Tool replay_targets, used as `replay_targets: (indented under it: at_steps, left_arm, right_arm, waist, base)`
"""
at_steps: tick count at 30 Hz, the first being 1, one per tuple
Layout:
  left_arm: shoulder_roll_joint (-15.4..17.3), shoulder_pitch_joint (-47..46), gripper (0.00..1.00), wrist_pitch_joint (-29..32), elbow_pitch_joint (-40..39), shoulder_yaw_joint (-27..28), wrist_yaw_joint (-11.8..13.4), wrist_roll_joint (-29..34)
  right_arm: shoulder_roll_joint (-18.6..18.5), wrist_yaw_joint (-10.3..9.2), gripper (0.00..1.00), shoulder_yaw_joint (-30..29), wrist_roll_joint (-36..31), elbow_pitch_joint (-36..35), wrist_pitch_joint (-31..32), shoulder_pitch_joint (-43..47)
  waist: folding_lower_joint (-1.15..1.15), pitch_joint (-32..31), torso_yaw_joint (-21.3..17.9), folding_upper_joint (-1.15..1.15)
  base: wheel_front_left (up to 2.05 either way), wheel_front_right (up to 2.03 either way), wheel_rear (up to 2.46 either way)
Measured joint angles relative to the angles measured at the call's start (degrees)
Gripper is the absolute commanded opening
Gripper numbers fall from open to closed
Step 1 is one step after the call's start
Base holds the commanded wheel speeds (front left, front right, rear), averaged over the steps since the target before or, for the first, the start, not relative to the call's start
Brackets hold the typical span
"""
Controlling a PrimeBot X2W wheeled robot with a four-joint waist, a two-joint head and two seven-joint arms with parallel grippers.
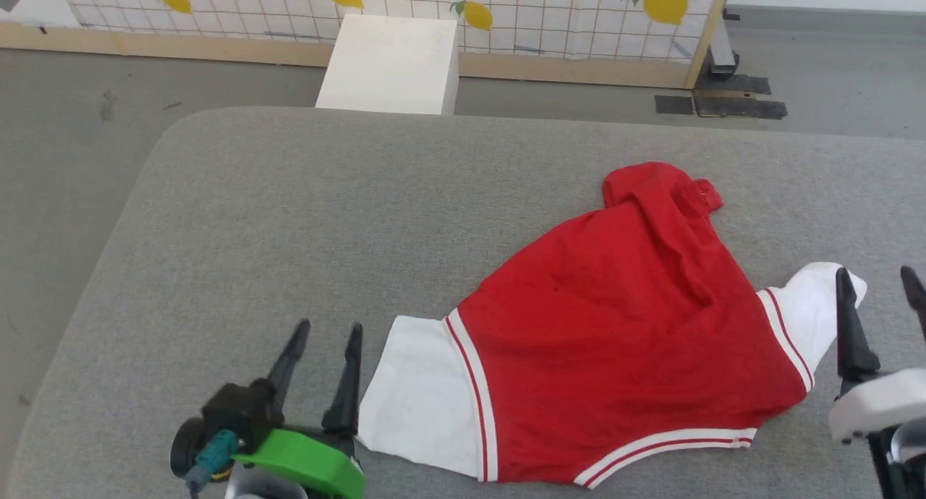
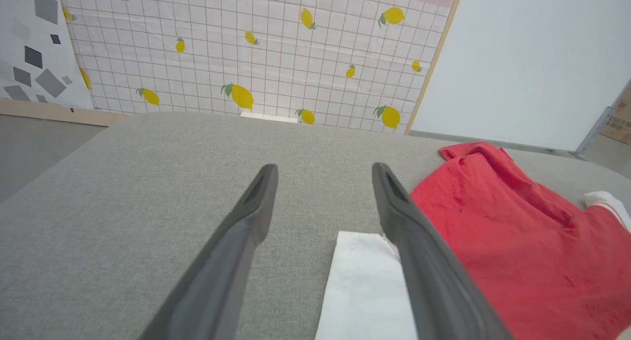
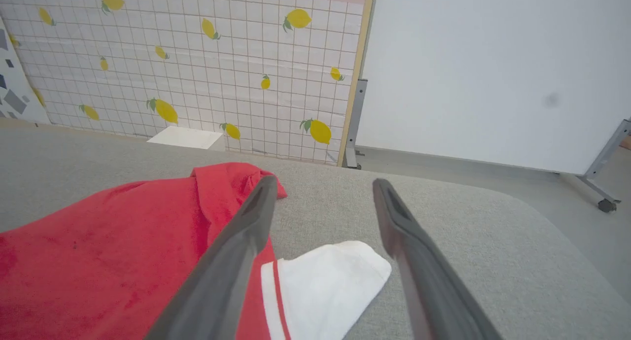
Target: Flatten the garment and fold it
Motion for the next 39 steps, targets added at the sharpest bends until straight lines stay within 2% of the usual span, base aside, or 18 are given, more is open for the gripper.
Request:
replay_targets:
  at_steps: [2,6,10,11,13,19,23,24,25,28,31,34,39]
  left_arm:
    - [1.6,0.3,1.0,1.6,1.3,-1.9,0.0,0.0]
    - [4.3,0.2,1.0,12.2,1.5,-5.2,0.0,-0.1]
    - [5.5,0.2,1.0,26.1,0.4,-5.8,0.2,-1.3]
    - [6.5,0.2,1.0,35.4,-1.3,-6.4,1.4,-1.5]
    - [6.9,0.0,1.0,40.5,-2.5,-6.6,2.4,-1.6]
    - [8.0,-0.2,1.0,49.0,-4.4,-6.8,5.3,-1.2]
    - [8.5,-0.5,1.0,51.8,-5.0,-6.8,5.6,-1.6]
    - [8.5,-0.6,0.3,52.2,-4.9,-6.7,5.6,-2.0]
    - [8.5,-0.7,0.0,52.6,-4.9,-6.7,5.6,-2.2]
    - [8.5,-0.9,0.0,53.2,-5.0,-6.4,5.2,-3.5]
    - [8.3,-0.9,0.0,50.6,-5.4,-5.6,5.4,-4.2]
    - [7.0,-0.5,0.0,46.7,-6.2,-3.7,7.5,-4.4]
    - [6.8,-0.3,0.0,40.2,-10.2,-0.8,10.0,-3.9]
  right_arm:
    - [2.8,0.0,1.0,-1.5,-0.5,-2.8,0.0,2.1]
    - [6.4,-0.01,1.0,-3.6,-0.9,-7.5,1.0,5.0]
    - [7.5,-0.01,1.0,-4.0,-1.0,-9.6,2.2,5.8]
    - [7.8,-0.01,1.0,-3.9,-1.0,-9.8,2.7,5.8]
    - [7.9,-0.01,1.0,-3.8,-1.0,-10.0,2.9,5.8]
    - [8.3,-0.01,1.0,-3.2,-1.0,-10.0,3.1,5.8]
    - [8.5,0.0,1.0,-3.2,-1.0,-9.7,3.0,5.6]
    - [8.5,-0.01,1.0,-3.2,-1.0,-9.6,3.0,5.5]
    - [8.5,-0.01,1.0,-3.2,-1.0,-9.4,3.0,5.4]
    - [8.6,-0.01,1.0,-3.4,-1.1,-8.4,3.3,5.3]
    - [8.5,0.0,1.0,-3.8,-1.4,-7.3,4.4,5.3]
    - [8.0,-0.01,1.0,-4.2,-1.6,-6.6,6.6,5.3]
    - [6.4,-0.01,1.0,-4.3,-1.7,-6.4,13.0,6.2]
  waist:
    - [0.0,0.0,-0.5,0.0]
    - [0.0,0.9,-1.1,0.0]
    - [0.0,2.0,-1.8,0.0]
    - [0.0,2.9,-2.3,0.0]
    - [0.0,3.5,-2.7,0.0]
    - [0.0,5.3,-4.0,0.0]
    - [0.0,6.7,-4.8,0.0]
    - [0.0,7.0,-5.0,0.0]
    - [0.0,7.2,-5.2,0.0]
    - [0.0,7.6,-5.7,0.0]
    - [0.0,7.1,-5.7,0.0]
    - [0.0,6.0,-5.4,0.0]
    - [0.0,3.8,-4.4,0.0]
  base:
    - [0.0,0.0,0.0]
    - [0.0,0.0,0.0]
    - [0.0,0.0,0.0]
    - [0.0,0.0,0.0]
    - [0.0,0.0,0.0]
    - [0.0,0.0,0.0]
    - [0.0,0.0,0.0]
    - [0.0,0.0,0.0]
    - [0.0,0.0,0.0]
    - [0.0,0.0,0.0]
    - [0.0,0.0,0.0]
    - [0.0,0.0,0.0]
    - [0.0,0.0,0.0]
